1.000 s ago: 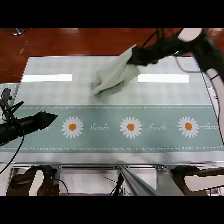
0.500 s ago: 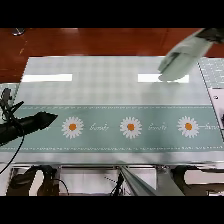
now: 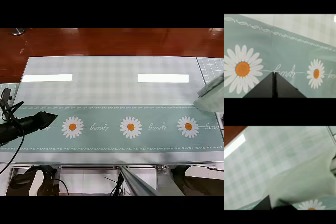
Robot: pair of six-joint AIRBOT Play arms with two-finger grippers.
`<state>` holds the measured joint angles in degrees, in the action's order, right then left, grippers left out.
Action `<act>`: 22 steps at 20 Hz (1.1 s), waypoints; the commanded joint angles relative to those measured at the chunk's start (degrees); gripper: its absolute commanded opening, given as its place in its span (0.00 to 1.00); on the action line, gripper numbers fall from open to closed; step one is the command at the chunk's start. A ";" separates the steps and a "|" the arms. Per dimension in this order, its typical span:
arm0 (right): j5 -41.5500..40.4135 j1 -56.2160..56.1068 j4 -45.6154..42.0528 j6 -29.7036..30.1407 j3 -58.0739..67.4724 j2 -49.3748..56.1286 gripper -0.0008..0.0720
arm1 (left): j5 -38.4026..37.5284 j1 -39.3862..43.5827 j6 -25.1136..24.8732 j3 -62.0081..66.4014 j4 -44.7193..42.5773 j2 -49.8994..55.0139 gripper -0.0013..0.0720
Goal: Fold the shirts.
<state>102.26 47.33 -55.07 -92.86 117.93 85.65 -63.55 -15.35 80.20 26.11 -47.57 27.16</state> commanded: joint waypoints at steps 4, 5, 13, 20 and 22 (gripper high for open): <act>4.04 5.49 -12.00 -1.42 -8.17 -6.95 0.03 | 0.22 0.02 -0.04 -0.02 -0.02 0.02 0.06; 4.07 5.49 -16.33 -1.38 -11.39 -9.27 0.03 | 0.52 0.02 -0.02 -0.02 -0.02 0.02 0.06; 4.09 10.25 -46.01 -2.64 -41.59 -32.68 0.03 | 1.25 0.02 -0.39 -0.02 -0.04 0.02 0.06; 4.07 18.27 -49.40 -4.15 -51.63 -40.70 0.80 | 2.40 0.04 -3.30 0.00 -0.04 0.04 0.06; 1.95 18.25 -48.89 -4.20 -51.45 -40.37 0.80 | 4.22 0.04 -3.28 0.33 0.00 0.81 0.06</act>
<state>106.08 64.64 -102.89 -96.92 68.12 46.28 -61.21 -15.35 77.47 26.15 -47.59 27.38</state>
